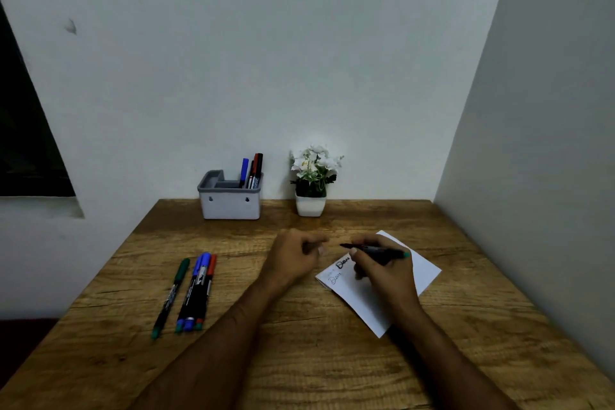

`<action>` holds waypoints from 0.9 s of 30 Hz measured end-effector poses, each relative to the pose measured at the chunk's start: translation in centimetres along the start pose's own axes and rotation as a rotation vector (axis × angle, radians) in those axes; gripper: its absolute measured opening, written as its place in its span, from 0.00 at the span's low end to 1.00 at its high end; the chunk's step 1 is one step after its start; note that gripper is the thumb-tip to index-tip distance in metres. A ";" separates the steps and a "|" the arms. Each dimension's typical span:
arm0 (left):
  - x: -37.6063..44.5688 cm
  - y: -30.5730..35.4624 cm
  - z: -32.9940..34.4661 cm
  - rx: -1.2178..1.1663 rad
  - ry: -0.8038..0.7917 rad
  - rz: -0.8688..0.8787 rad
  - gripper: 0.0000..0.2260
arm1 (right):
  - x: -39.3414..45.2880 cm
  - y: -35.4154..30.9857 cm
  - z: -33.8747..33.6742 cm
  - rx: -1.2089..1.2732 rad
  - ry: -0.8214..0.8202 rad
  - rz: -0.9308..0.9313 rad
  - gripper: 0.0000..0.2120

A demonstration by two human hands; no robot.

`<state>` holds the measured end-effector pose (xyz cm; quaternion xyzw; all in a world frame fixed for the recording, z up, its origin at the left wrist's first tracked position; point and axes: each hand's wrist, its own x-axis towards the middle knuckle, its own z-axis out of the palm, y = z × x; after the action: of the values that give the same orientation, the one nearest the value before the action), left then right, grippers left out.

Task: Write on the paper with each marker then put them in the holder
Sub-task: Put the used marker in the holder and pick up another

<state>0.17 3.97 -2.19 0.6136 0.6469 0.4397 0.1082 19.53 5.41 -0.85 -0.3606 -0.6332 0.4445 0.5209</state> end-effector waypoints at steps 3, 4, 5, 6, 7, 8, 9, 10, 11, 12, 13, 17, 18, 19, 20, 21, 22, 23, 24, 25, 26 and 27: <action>0.6 -0.3 -0.4 0.200 0.091 -0.017 0.15 | -0.1 -0.2 -0.1 0.058 -0.064 0.002 0.08; 0.8 -0.3 -0.6 0.268 0.090 -0.043 0.15 | 0.0 -0.2 -0.1 0.079 -0.085 0.018 0.09; 1.0 -0.3 -0.7 0.330 0.074 -0.080 0.14 | 0.2 -0.3 0.0 0.112 -0.103 0.043 0.11; 1.1 -0.3 -0.7 0.380 0.051 -0.110 0.13 | 0.3 -0.3 0.0 0.148 -0.116 0.071 0.12; 1.1 -0.2 -0.7 0.426 0.032 -0.134 0.12 | 0.4 -0.4 0.1 0.178 -0.125 0.090 0.14; 1.1 -0.2 -0.7 0.454 0.013 -0.151 0.11 | 0.5 -0.5 0.1 0.194 -0.129 0.098 0.14; 1.0 0.0 -0.7 0.477 -0.003 -0.160 0.11 | 0.4 -0.6 0.2 0.200 -0.128 0.098 0.14; 1.0 0.1 -0.6 0.499 -0.015 -0.159 0.11 | 0.4 -0.6 0.2 0.202 -0.121 0.092 0.13; 1.0 0.2 -0.4 0.526 -0.027 -0.157 0.10 | 0.3 -0.7 0.3 0.202 -0.110 0.083 0.12; 1.0 0.4 -0.4 0.551 -0.032 -0.150 0.10 | 0.2 -0.8 0.2 0.197 -0.094 0.070 0.11; 1.0 0.5 -0.3 0.585 -0.041 -0.143 0.09 | 0.2 -0.8 0.2 0.191 -0.078 0.054 0.10; 1.1 1.3 -0.4 0.681 -0.016 -0.122 0.10 | 0.5 -0.5 0.0 0.114 -0.041 -0.034 0.11; 1.0 1.4 -0.5 0.674 0.000 -0.119 0.10 | 0.6 -0.5 0.0 0.096 -0.042 -0.053 0.11; 1.0 1.4 -0.6 0.660 0.022 -0.113 0.10 | 0.7 -0.5 0.0 0.089 -0.045 -0.066 0.11; 1.0 1.4 -0.8 0.620 0.064 -0.109 0.10 | 0.7 -0.5 0.0 0.090 -0.045 -0.067 0.10; 1.2 1.3 -0.8 0.550 0.123 -0.113 0.09 | 0.7 -0.6 0.1 0.100 -0.041 -0.060 0.10; 1.4 1.2 -1.0 0.453 0.198 -0.133 0.08 | 0.7 -0.6 0.1 0.112 -0.034 -0.052 0.09; 1.8 1.2 -1.3 0.338 0.266 -0.178 0.07 | 0.8 -0.7 0.2 0.124 -0.026 -0.046 0.09; 2.2 1.4 -1.6 0.208 0.318 -0.248 0.06 | 0.8 -0.7 0.3 0.130 -0.017 -0.041 0.09; 2.7 1.7 -2.0 0.042 0.351 -0.342 0.05 | 0.9 -0.7 0.4 0.133 -0.013 -0.038 0.09; 3.2 1.9 -2.4 -0.187 0.369 -0.456 0.05 | 0.9 -0.8 0.5 0.135 -0.011 -0.037 0.09; 3.5 2.4 -2.9 -0.470 0.382 -0.565 0.05 | 0.9 -0.9 0.5 0.135 -0.012 -0.041 0.09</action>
<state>-0.96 5.51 2.61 0.2778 0.6803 0.6344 0.2400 18.83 5.85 0.24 -0.3088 -0.6122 0.4777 0.5492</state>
